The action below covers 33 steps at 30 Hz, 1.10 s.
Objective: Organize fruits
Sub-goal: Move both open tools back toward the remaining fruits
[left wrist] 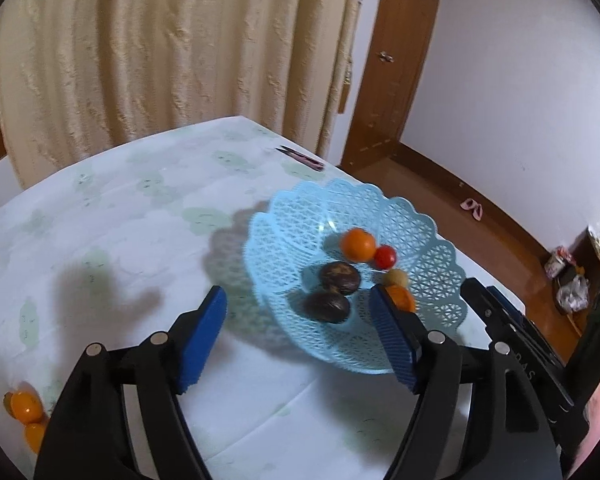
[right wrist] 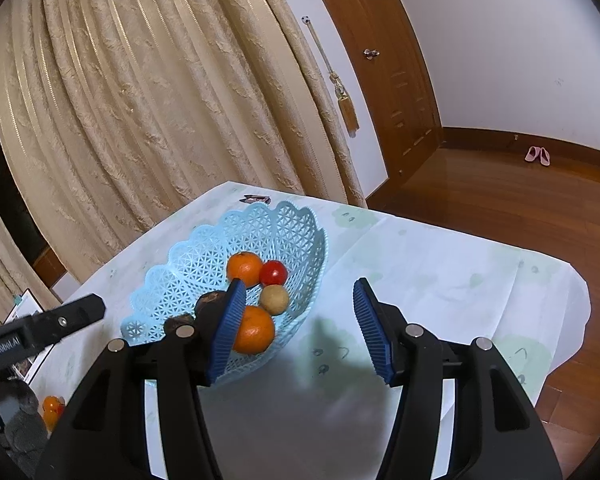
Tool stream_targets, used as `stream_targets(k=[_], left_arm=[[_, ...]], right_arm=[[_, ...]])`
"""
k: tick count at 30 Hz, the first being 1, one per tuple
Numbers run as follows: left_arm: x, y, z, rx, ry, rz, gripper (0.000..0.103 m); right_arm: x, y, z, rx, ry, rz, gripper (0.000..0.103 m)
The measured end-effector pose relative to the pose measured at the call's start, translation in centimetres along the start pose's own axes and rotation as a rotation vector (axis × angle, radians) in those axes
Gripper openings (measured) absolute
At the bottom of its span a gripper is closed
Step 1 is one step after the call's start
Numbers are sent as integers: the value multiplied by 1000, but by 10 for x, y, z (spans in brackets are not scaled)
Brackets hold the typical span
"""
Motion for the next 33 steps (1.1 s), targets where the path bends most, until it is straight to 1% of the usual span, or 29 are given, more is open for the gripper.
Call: stream_targets(k=[5, 7, 8, 16, 25, 33], left_arm=[[2, 17, 22, -49, 27, -25, 77], [3, 24, 30, -62, 38, -37, 77], [4, 29, 36, -70, 46, -45, 77], [11, 60, 80, -127, 115, -83, 78], [25, 96, 136, -205, 193, -120, 79], [52, 121, 195, -275, 299, -130, 79]], right_arm=[[3, 1, 9, -11, 20, 1, 58], [4, 2, 13, -18, 26, 2, 61], [5, 3, 15, -21, 30, -1, 64], [14, 5, 38, -63, 57, 12, 64], [24, 7, 74, -118, 117, 33, 64], [48, 3, 119, -177, 213, 93, 64]])
Point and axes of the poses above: each gripper's, at about its wrist camera, not at the fingertips, and y roughly against the way its jaws point, z to its left, x to its underside, the point moved 8 cm from there along -y, roughly the way its jaws point, and after that the axes turned 13 degrees about z, right-handed, at the moved point
